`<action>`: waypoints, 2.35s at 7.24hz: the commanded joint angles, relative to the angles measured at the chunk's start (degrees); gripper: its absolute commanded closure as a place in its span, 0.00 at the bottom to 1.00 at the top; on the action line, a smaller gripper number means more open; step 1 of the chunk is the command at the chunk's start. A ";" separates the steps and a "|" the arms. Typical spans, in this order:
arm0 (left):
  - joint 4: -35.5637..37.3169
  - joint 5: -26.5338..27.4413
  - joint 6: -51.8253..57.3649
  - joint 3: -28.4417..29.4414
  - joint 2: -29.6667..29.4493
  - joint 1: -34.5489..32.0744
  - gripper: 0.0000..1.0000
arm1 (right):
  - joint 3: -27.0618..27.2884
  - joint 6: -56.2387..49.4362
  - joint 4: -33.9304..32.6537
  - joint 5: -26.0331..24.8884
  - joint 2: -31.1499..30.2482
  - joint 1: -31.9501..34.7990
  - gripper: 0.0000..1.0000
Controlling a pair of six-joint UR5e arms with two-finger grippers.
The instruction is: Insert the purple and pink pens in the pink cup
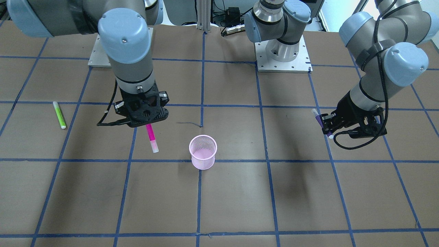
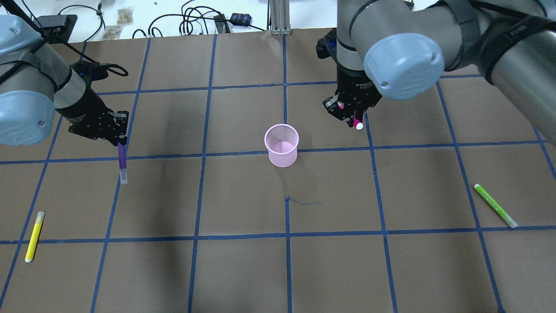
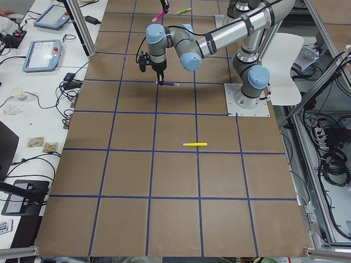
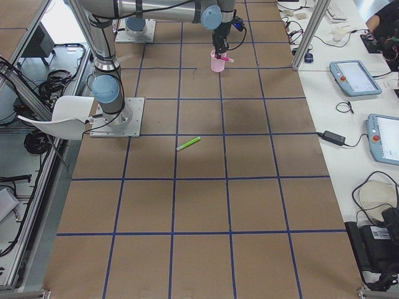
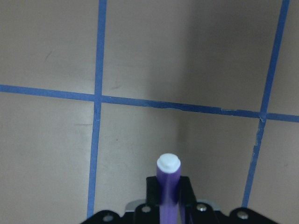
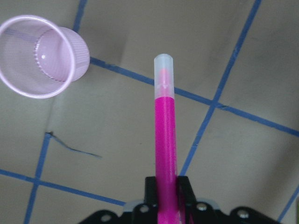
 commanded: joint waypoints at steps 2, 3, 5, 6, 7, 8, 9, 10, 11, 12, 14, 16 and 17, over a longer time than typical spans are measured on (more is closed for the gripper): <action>0.17 -0.19 0.07 0.35 -0.09 0.00 1.00 | -10.15 6.88 9.34 7.52 7.28 7.44 1.00; 0.08 -0.28 0.07 -0.08 -0.09 0.00 1.00 | -10.96 6.11 9.81 6.91 9.15 8.85 1.00; 0.17 -0.36 0.07 -0.08 -0.35 0.00 1.00 | -11.05 5.75 9.20 6.13 12.22 9.22 1.00; 0.17 -0.37 0.07 -0.08 -0.44 -0.09 1.00 | -11.14 5.57 8.15 5.25 13.11 9.30 1.00; 0.17 -0.97 -0.45 -0.08 -0.35 -0.26 1.00 | -11.14 5.14 8.05 5.15 13.82 9.30 1.00; -0.01 -2.89 -0.54 -0.08 -0.35 -0.27 1.00 | -11.14 4.87 7.88 4.80 14.00 9.22 0.94; -0.01 -2.91 -0.54 -0.08 -0.35 -0.27 1.00 | -11.31 4.87 6.66 3.49 14.17 9.22 0.01; 0.08 -2.91 -0.54 0.00 -0.35 -0.27 1.00 | -11.32 4.78 6.65 3.39 14.18 8.43 0.00; 0.08 -3.00 -0.46 0.00 -0.27 -0.27 1.00 | -11.75 4.78 7.60 2.87 13.57 7.64 0.00; -0.09 -3.00 -0.54 -0.08 -0.27 -0.35 1.00 | -13.76 4.69 11.09 1.21 12.78 5.28 0.00; 0.17 -7.79 -0.63 0.00 0.17 -2.71 1.00 | -19.03 -1.33 15.60 3.03 9.10 -2.17 0.00; 5.05 -7.84 -8.23 1.67 0.26 -11.82 1.00 | -17.75 -8.27 12.12 3.04 2.96 -9.91 0.03; 12.92 -7.49 -12.54 1.59 -0.26 -17.44 1.00 | -13.56 -7.88 10.62 3.65 0.05 -11.68 0.08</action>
